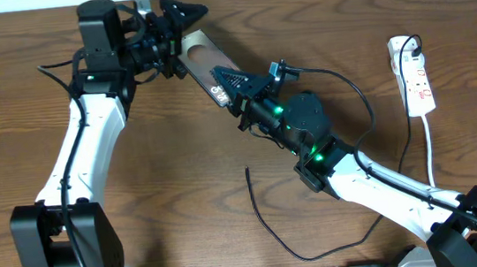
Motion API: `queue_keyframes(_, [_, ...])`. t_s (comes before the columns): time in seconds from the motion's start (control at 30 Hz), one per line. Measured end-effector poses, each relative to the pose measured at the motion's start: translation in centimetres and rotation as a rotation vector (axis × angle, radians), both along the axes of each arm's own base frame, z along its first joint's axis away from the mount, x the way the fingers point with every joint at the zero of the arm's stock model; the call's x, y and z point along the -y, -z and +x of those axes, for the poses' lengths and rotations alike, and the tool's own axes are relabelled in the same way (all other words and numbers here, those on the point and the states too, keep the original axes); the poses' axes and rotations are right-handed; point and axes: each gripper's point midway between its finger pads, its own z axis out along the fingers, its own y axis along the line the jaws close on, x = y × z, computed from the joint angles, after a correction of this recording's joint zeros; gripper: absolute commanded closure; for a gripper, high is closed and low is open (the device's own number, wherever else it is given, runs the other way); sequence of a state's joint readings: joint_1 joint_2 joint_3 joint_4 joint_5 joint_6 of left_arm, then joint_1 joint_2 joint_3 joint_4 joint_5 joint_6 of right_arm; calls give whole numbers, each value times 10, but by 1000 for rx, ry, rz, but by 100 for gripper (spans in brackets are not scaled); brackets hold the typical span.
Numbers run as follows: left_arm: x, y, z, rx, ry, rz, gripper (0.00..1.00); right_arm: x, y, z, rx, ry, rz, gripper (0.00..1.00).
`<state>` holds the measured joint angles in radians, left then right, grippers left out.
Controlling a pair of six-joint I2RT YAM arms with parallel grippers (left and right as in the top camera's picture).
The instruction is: Plug charger to phone and switch on socket
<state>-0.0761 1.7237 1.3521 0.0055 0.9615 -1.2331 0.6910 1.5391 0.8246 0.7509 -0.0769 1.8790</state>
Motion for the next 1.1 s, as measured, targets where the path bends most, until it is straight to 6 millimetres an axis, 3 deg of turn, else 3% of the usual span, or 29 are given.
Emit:
queue_keyframes(0.57, [2,-4,2,30,3,1,21,16,0,14,-5,128,5,99])
queue_keyframes(0.77, [7,-4,0,56,18,16,36,18,0,15,-5,147,6,98])
queue_keyframes(1.1, [19,-5,-5,93,59,34,38,15,1,13,-8,141,3,98])
